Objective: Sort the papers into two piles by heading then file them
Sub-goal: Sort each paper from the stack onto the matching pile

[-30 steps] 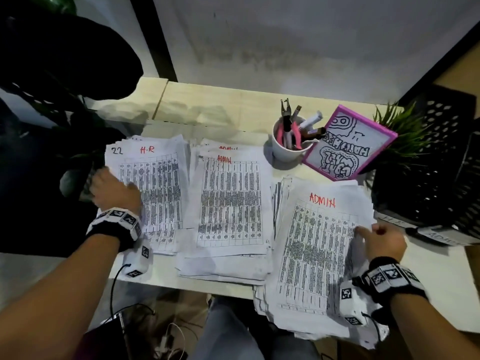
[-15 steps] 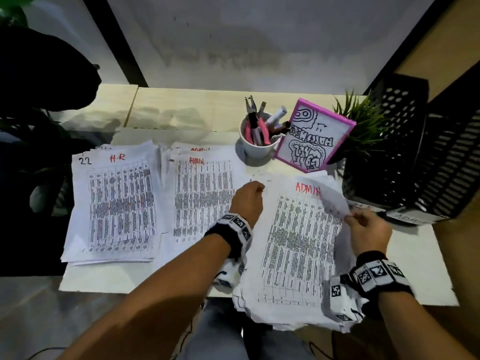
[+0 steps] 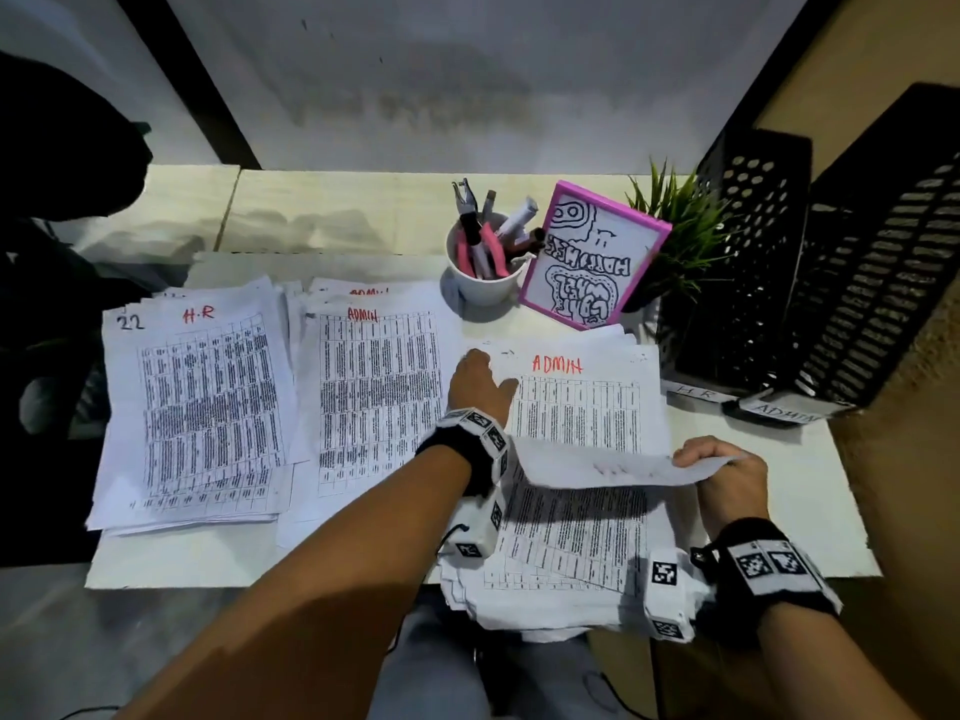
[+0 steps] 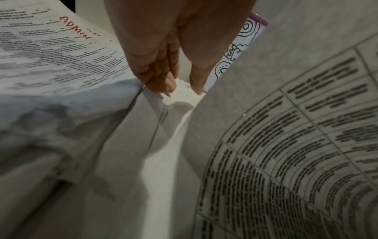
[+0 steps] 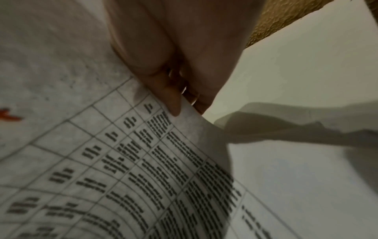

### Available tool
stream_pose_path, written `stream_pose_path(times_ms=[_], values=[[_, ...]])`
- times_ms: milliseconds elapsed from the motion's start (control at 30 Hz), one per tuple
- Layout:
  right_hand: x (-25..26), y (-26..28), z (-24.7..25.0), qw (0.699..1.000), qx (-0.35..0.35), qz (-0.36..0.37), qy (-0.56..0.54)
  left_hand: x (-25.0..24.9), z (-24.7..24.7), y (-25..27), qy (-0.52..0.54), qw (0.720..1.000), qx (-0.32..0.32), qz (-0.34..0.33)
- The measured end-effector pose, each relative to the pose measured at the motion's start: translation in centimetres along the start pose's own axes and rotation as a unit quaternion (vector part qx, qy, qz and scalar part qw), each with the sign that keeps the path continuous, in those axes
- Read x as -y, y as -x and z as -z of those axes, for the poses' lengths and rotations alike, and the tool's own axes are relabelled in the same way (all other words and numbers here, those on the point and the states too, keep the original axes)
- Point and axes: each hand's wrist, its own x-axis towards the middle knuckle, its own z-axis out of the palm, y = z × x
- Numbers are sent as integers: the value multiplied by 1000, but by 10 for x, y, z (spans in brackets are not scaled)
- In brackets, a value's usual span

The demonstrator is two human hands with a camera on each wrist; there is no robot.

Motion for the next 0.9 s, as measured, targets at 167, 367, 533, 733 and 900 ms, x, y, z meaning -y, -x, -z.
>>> stream_pose_path(times_ms=[167,367,533,733,900], values=[[4,7,0,998,40,-4,-52,-2,-8,3,-94,995,12,-33],[1,-4,8,995,84,-52,-28,-2,-13,6,-132,991,26,-18],[4,-4,10,994,95,-47,-2,-2,-14,-1,-140,990,9,-5],[13,-2,7,995,104,-4,-13,-12,-6,8,-31,995,-29,-88],[24,-1,0,994,98,-24,-39,-14,18,41,-3,968,47,-246]])
